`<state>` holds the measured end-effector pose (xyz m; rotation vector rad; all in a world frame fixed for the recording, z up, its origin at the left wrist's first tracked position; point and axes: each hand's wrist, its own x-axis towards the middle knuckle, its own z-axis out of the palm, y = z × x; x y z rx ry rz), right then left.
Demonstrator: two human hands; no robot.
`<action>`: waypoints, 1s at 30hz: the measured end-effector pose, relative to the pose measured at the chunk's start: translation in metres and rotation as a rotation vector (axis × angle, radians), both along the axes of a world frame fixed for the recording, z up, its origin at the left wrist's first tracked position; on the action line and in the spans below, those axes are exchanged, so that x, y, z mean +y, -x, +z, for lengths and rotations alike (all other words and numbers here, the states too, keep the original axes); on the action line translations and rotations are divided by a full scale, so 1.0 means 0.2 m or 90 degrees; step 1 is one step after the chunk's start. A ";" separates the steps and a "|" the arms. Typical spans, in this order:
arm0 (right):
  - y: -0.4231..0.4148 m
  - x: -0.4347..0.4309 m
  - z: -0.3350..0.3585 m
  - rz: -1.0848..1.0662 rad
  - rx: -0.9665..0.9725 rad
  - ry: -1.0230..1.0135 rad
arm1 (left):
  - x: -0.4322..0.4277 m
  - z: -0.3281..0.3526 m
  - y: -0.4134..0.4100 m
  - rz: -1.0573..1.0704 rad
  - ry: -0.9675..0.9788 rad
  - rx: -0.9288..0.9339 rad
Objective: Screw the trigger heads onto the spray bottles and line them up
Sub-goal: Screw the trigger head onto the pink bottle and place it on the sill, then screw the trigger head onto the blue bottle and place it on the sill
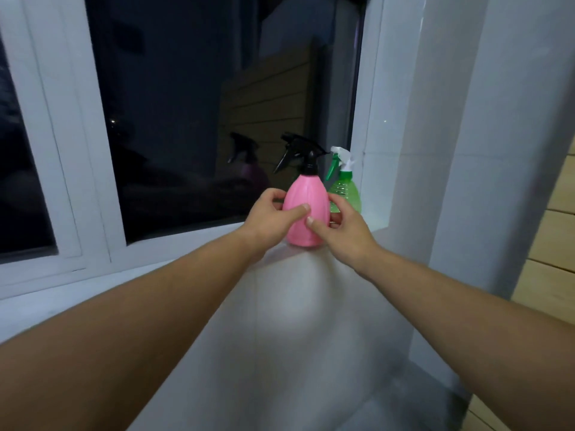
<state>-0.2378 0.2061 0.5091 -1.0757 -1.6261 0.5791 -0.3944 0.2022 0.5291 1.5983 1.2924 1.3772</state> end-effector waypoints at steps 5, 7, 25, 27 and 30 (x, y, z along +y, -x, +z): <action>0.03 0.10 -0.06 -0.015 0.014 0.013 | 0.10 -0.05 0.02 0.024 0.008 -0.011; 0.04 0.12 -0.08 -0.019 0.015 0.012 | 0.12 -0.06 0.03 0.034 0.013 -0.016; -0.12 -0.15 -0.18 -0.092 -0.023 0.021 | -0.14 -0.09 0.04 0.166 -0.119 0.083; -0.19 -0.26 -0.25 -0.098 -0.033 0.027 | -0.25 -0.15 0.00 0.168 -0.186 0.079; -0.32 -0.44 -0.42 -0.091 -0.052 0.061 | -0.41 -0.35 -0.11 0.074 -0.169 0.059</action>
